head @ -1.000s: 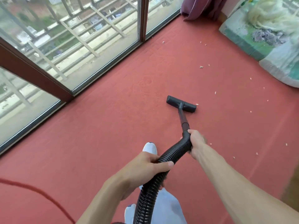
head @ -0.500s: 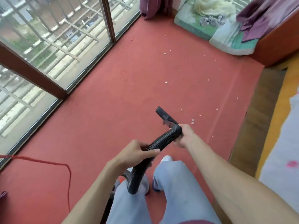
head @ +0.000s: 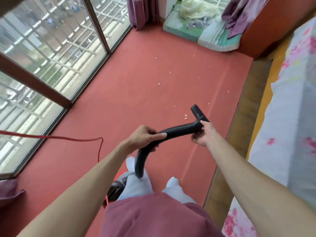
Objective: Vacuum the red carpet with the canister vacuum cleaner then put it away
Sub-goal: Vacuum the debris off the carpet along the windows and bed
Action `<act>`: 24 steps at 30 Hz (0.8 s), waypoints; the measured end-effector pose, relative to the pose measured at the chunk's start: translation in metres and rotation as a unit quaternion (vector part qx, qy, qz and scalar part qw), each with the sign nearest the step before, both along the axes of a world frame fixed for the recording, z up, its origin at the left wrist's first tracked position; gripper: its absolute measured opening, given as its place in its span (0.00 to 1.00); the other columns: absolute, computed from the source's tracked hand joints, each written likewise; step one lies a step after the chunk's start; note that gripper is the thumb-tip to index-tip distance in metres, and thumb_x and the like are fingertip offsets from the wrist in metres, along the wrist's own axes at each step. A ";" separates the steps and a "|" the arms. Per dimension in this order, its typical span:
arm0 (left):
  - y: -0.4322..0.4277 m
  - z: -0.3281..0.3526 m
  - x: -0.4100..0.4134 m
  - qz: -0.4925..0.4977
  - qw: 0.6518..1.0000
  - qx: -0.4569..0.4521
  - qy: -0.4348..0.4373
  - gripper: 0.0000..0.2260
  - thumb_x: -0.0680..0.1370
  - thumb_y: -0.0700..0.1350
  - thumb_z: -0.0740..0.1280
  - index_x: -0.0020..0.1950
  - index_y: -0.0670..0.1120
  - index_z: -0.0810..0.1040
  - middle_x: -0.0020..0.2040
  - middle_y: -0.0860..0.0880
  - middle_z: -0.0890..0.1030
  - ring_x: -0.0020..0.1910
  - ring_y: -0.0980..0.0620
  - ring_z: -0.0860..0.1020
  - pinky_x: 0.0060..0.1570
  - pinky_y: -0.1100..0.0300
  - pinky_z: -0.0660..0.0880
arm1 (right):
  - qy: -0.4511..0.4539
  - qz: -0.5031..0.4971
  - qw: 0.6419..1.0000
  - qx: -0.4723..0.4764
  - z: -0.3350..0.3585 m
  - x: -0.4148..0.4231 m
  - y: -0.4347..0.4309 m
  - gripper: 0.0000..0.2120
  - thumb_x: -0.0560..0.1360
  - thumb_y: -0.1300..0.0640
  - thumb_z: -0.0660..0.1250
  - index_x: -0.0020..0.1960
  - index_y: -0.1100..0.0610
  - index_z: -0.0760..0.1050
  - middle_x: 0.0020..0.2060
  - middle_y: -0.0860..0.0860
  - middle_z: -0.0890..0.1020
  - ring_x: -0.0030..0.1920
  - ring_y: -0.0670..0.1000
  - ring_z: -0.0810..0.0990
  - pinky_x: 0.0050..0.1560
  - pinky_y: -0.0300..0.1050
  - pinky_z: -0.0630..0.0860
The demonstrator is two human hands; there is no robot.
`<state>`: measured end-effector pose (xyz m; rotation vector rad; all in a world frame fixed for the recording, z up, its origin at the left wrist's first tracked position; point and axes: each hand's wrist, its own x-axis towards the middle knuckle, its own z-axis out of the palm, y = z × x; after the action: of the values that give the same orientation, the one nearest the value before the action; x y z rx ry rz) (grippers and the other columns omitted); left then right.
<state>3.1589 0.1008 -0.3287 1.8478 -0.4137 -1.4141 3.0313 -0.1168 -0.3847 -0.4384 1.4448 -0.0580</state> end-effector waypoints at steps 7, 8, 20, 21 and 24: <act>-0.012 0.040 -0.011 0.015 0.998 -0.030 -0.057 0.23 0.77 0.53 0.73 0.45 0.30 0.80 0.35 0.42 0.82 0.32 0.45 0.81 0.40 0.52 0.80 | -0.046 -0.005 0.999 -0.024 0.064 -0.012 -0.015 0.03 0.78 0.55 0.62 0.48 0.54 0.72 0.38 0.51 0.76 0.34 0.51 0.73 0.34 0.44 0.68; -0.011 0.044 -0.009 0.023 0.997 -0.035 -0.059 0.24 0.76 0.54 0.73 0.46 0.30 0.79 0.35 0.41 0.82 0.32 0.45 0.81 0.39 0.52 0.79 | -0.050 -0.002 0.998 -0.028 0.072 -0.009 -0.015 0.03 0.78 0.55 0.62 0.47 0.55 0.71 0.38 0.52 0.76 0.34 0.51 0.73 0.34 0.44 0.69; -0.005 0.091 0.044 0.071 0.987 -0.116 -0.082 0.22 0.76 0.52 0.74 0.45 0.30 0.80 0.35 0.39 0.81 0.33 0.44 0.79 0.39 0.52 0.79 | -0.089 0.001 0.994 -0.061 0.135 0.055 -0.009 0.06 0.78 0.54 0.64 0.47 0.56 0.71 0.35 0.53 0.75 0.33 0.51 0.72 0.33 0.44 0.68; -0.004 0.093 0.047 0.070 0.987 -0.122 -0.082 0.21 0.76 0.52 0.74 0.45 0.31 0.81 0.35 0.40 0.81 0.32 0.44 0.79 0.38 0.52 0.79 | -0.089 0.001 0.994 -0.061 0.137 0.058 -0.007 0.06 0.78 0.54 0.64 0.48 0.56 0.72 0.35 0.53 0.75 0.33 0.51 0.73 0.33 0.44 0.68; -0.002 0.096 0.054 0.066 0.986 -0.137 -0.072 0.17 0.76 0.51 0.73 0.42 0.36 0.82 0.35 0.40 0.81 0.32 0.43 0.79 0.37 0.53 0.79 | -0.084 0.002 0.994 -0.064 0.141 0.065 -0.005 0.06 0.77 0.54 0.66 0.51 0.56 0.73 0.34 0.53 0.75 0.33 0.51 0.73 0.32 0.44 0.68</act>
<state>3.2126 0.0988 -0.2323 1.7234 -0.5198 -1.0798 3.0965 -0.1220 -0.2441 -0.5288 1.2780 -0.1809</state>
